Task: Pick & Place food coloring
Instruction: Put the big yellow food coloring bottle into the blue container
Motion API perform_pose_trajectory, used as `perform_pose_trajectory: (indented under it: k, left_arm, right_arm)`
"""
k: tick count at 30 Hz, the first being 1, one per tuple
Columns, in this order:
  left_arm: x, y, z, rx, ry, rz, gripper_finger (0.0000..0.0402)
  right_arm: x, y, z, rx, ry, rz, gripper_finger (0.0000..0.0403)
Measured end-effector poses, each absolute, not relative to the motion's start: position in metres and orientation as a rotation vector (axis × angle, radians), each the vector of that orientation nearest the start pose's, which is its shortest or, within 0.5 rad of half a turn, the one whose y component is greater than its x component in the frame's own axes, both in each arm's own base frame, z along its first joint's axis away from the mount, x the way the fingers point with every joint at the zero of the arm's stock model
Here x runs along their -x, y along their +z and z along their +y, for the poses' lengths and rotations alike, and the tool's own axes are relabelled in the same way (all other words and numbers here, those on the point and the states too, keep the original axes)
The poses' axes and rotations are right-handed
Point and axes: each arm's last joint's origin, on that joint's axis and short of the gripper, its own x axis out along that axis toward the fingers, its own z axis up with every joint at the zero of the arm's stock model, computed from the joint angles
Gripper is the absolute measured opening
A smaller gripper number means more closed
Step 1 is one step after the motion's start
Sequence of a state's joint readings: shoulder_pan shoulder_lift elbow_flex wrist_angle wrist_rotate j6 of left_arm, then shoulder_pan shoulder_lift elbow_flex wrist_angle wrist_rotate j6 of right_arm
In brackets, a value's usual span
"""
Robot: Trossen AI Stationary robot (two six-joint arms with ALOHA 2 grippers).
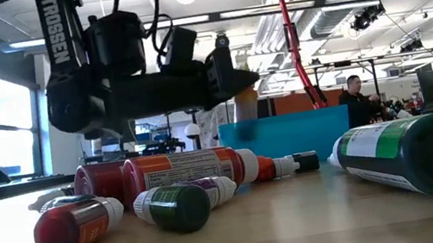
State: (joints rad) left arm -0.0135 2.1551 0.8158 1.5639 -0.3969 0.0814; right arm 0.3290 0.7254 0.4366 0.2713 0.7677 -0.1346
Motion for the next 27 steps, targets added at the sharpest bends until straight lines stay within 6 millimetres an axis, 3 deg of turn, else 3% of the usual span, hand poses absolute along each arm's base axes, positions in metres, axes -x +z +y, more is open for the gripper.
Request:
perform_pose_trajectory:
  k: [13,17,27]
  left_arm:
    - [-0.375,0.096,0.006,0.004,0.391,-0.151,0.0108]
    - [-0.376,0.097,0.006,0.006,0.391,-0.158,0.0108]
    - [-0.377,0.097,0.006,0.019,0.390,-0.164,0.0108]
  right_arm:
    - [-0.161,0.268,0.034,0.151,-0.437,0.018,0.0129]
    - [-0.162,0.262,0.031,0.183,-0.442,0.074,0.0129]
    - [-0.189,0.230,-0.008,0.066,-0.440,0.274,0.0118]
